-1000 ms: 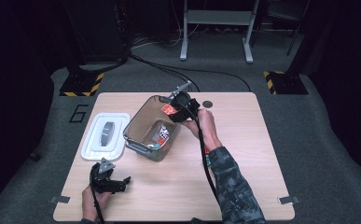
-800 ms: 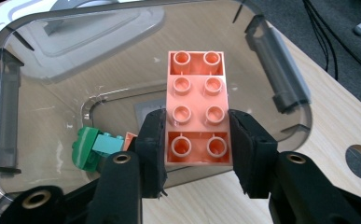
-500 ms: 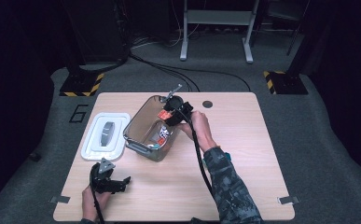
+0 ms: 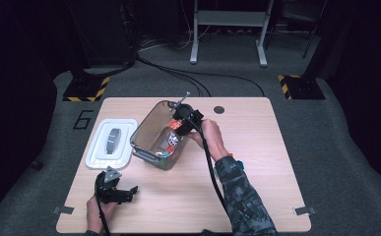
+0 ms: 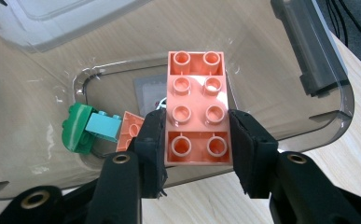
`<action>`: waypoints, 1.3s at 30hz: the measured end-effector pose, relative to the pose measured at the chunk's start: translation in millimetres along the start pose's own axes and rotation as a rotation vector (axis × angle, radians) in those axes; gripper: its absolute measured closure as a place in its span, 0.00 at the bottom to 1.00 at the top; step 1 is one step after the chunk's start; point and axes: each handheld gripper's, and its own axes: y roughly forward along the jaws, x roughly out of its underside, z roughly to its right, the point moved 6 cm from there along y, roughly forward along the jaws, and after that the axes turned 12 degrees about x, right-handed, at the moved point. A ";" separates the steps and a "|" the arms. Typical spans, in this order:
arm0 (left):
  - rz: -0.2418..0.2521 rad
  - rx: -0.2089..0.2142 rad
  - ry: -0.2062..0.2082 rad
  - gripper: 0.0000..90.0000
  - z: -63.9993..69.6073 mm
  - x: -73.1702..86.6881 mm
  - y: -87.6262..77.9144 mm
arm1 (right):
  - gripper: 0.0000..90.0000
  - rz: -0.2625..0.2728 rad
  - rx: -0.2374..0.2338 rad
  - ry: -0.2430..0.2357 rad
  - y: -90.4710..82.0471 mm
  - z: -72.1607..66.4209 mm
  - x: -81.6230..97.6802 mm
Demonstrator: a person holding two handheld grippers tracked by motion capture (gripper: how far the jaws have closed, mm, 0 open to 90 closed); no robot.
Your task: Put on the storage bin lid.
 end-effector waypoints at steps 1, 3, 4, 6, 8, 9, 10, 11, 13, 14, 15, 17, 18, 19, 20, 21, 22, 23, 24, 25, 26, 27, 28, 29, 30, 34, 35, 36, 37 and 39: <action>0.000 0.000 0.000 0.02 0.0 0.0 0.0 | 0.64 -0.002 -0.002 0.000 0.1 -0.5 0.0; 0.000 0.000 0.000 0.02 0.0 0.0 0.0 | 0.63 -0.008 0.002 -0.005 0.4 -0.9 0.2; 0.000 0.000 0.000 0.02 0.0 0.0 0.0 | 0.60 -0.014 0.006 -0.005 0.9 -0.9 0.4; 0.000 0.000 0.000 0.02 0.0 0.0 0.0 | 0.57 -0.015 0.006 0.001 1.0 -0.7 1.0; 0.000 0.000 0.000 0.02 0.0 0.0 0.0 | 0.50 -0.016 0.009 0.006 0.0 0.1 2.0; 0.000 0.000 0.000 0.02 0.0 0.0 -0.1 | 0.48 -0.018 0.008 0.020 -1.0 0.2 2.8; 0.000 0.000 0.000 0.02 0.1 0.0 0.0 | 0.44 -0.011 0.003 0.023 -2.2 0.9 3.7; 0.000 0.000 0.000 0.02 0.0 0.0 0.0 | 0.39 -0.005 0.004 0.037 -3.9 1.6 4.5; 0.000 0.000 0.000 0.02 0.0 0.0 0.0 | 0.33 0.017 -0.004 0.064 -9.7 3.3 6.2; 0.000 0.000 0.000 0.02 0.0 0.0 0.0 | 0.29 0.017 0.000 0.075 -14.4 4.3 7.8; 0.000 0.000 0.000 0.02 0.0 0.0 0.0 | 0.27 0.032 -0.004 0.097 -18.2 4.7 8.4; 0.000 0.000 0.001 0.02 0.0 0.0 0.0 | 0.25 0.056 -0.009 0.101 -26.3 7.0 11.6; 0.000 0.000 0.001 0.02 0.0 0.0 -0.1 | 0.23 0.072 -0.007 0.111 -30.2 8.2 13.1; 0.000 0.000 0.001 0.02 0.0 0.0 0.0 | 0.22 0.072 -0.015 0.115 -35.1 9.6 16.0; 0.000 0.000 0.001 0.02 0.0 0.0 0.0 | 0.21 0.083 -0.018 0.124 -38.7 11.1 18.3; -0.001 0.000 0.001 0.02 0.0 0.0 -0.1 | 0.20 0.087 -0.019 0.128 -42.5 12.6 21.5; 0.000 0.000 0.001 0.02 0.0 0.0 -0.1 | 0.20 0.092 -0.016 0.129 -46.2 13.9 25.1; -0.001 0.000 0.001 0.02 0.0 0.0 -0.1 | 0.19 0.094 -0.015 0.133 -50.1 15.5 29.2; 0.000 0.000 0.001 0.02 0.0 0.0 0.0 | 0.18 0.115 -0.006 0.142 -55.4 18.4 37.6; 0.000 0.000 0.001 0.02 0.0 0.0 0.0 | 0.18 0.115 -0.006 0.142 -55.4 18.4 37.6; 0.000 0.000 0.001 0.02 0.0 0.0 0.0 | 0.17 0.120 -0.003 0.152 -58.4 19.7 43.1; 0.000 -0.001 0.001 0.02 0.0 0.0 -0.1 | 0.17 0.122 0.003 0.162 -60.5 20.7 48.8; 0.000 -0.001 0.001 0.02 0.0 0.0 -0.1 | 0.16 0.122 0.009 0.165 -62.0 22.5 55.1; 0.000 0.000 0.001 0.02 -0.1 0.0 0.0 | 0.16 0.116 0.015 0.179 -63.4 23.6 61.5; 0.000 -0.001 0.002 0.02 -0.1 0.0 -0.1 | 0.16 0.112 0.020 0.185 -64.4 25.2 68.2; -0.001 -0.001 0.002 0.02 -0.1 0.0 -0.1 | 0.14 0.099 0.020 0.248 -66.8 30.2 92.4; -0.001 0.000 0.001 0.02 0.0 0.0 0.0 | 0.14 0.097 0.024 0.261 -67.0 31.4 98.1; 0.000 -0.001 0.001 0.02 0.0 0.0 0.0 | 0.14 0.091 0.028 0.270 -66.9 31.9 103.7; 0.000 -0.001 0.001 0.02 0.0 0.0 -0.1 | 0.14 0.089 0.033 0.282 -66.6 32.4 109.2; 0.000 -0.001 0.000 0.02 0.1 0.0 0.0 | 0.13 0.078 0.033 0.297 -65.2 32.4 120.7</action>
